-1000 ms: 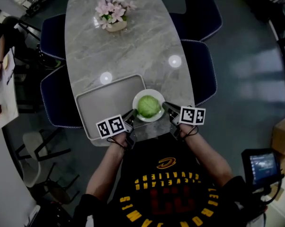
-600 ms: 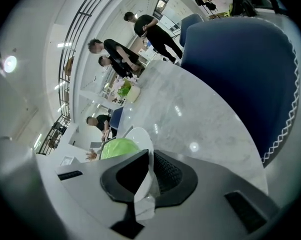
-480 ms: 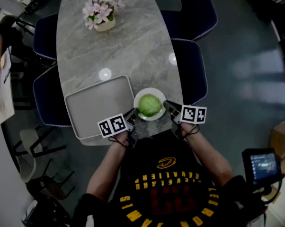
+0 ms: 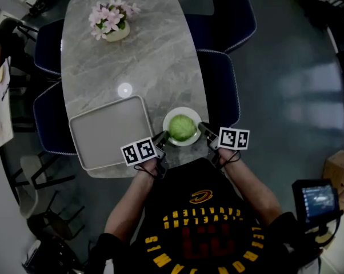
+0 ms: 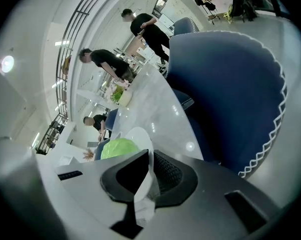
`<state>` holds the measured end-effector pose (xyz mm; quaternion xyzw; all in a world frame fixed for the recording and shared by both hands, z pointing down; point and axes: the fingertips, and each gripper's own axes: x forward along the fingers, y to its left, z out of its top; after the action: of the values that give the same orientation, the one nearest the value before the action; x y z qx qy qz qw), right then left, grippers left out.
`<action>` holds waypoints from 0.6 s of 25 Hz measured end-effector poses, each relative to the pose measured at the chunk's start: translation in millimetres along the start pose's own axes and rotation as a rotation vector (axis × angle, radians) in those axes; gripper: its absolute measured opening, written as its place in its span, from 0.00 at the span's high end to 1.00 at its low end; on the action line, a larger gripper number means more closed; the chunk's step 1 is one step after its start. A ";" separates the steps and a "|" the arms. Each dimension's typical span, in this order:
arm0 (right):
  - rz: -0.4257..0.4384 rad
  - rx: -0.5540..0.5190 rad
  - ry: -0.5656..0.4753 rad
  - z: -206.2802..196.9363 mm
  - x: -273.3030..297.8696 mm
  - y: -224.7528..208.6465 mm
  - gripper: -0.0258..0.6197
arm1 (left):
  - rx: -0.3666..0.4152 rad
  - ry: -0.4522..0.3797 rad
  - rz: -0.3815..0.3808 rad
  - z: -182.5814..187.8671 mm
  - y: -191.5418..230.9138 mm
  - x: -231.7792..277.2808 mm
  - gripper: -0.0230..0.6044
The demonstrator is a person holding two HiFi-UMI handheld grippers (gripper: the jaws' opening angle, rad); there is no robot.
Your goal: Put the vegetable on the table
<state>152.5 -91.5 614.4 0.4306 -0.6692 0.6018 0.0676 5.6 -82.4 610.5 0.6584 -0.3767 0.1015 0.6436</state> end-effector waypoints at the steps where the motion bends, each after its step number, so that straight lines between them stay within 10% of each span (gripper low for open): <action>1: -0.001 -0.001 0.001 1.7 -1.5 -2.8 0.90 | -0.004 -0.001 0.000 -1.3 -1.3 3.1 0.92; 15: -0.019 -0.021 0.048 1.7 3.8 -34.7 0.90 | 0.001 0.009 0.059 -12.6 7.1 31.2 0.92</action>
<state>173.7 -91.5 642.2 0.4217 -0.6694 0.6044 0.0939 27.3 -81.3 637.2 0.6469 -0.3930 0.1238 0.6416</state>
